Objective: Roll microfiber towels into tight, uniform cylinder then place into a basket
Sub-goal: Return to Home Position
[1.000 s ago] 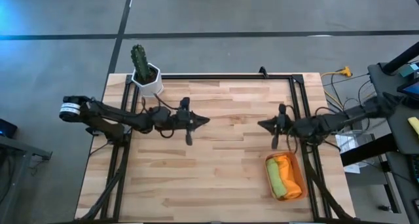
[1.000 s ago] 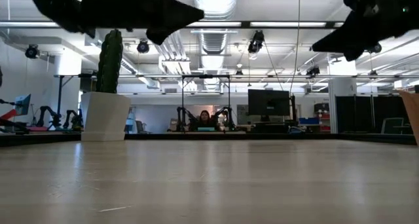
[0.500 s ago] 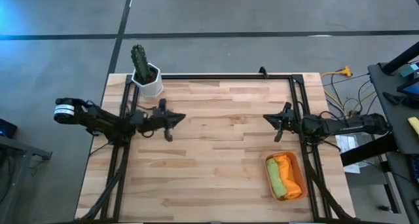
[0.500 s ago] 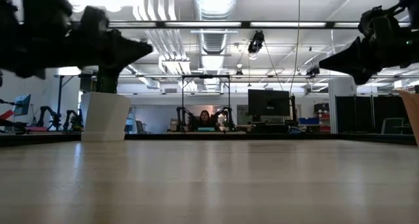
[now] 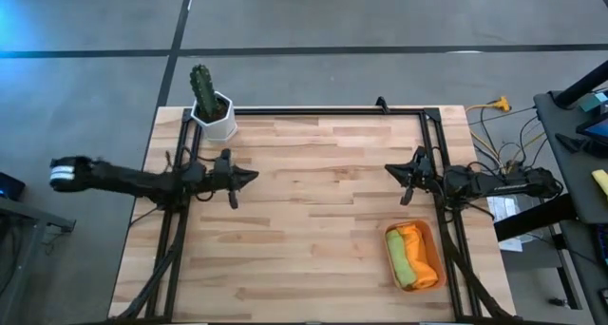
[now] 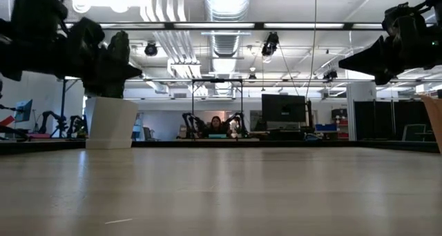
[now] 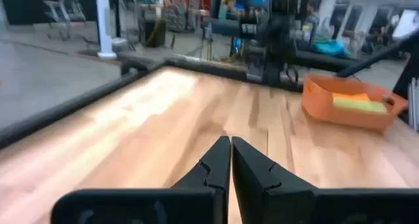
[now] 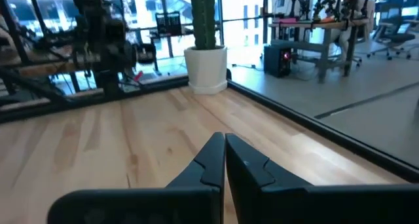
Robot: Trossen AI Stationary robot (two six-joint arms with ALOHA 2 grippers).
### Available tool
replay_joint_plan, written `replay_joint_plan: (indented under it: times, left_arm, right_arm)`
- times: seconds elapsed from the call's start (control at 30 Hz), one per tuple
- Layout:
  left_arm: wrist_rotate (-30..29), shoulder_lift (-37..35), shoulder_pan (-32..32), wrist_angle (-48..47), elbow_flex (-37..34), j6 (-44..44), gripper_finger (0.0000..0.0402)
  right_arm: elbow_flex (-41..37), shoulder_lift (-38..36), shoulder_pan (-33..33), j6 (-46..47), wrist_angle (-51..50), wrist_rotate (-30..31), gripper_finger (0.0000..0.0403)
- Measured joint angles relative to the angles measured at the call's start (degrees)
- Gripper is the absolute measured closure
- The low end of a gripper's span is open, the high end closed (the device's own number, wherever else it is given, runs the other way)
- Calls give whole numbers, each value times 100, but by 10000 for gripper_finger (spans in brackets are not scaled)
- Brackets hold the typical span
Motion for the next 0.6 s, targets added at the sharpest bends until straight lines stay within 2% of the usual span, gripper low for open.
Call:
replay_joint_plan:
  times: [0.3,0.33,0.37,0.47,0.6]
  left_arm:
    - [-386,-3990,0,-4016,0,193,401]
    - [-362,-4399,0,-4083,5,216,401]
    - [-226,-4584,4,-3958,12,287,401]
    - [-55,-4384,-15,-4076,41,456,401]
    - [-270,-4089,-9,-4153,36,353,401]
  right_arm:
    - [0,400,0,-71,-7,23,394]
    - [0,446,0,-70,-9,23,394]
    - [0,479,0,-52,-4,23,394]
    - [1,571,0,96,5,29,394]
    - [0,580,0,7,5,24,394]
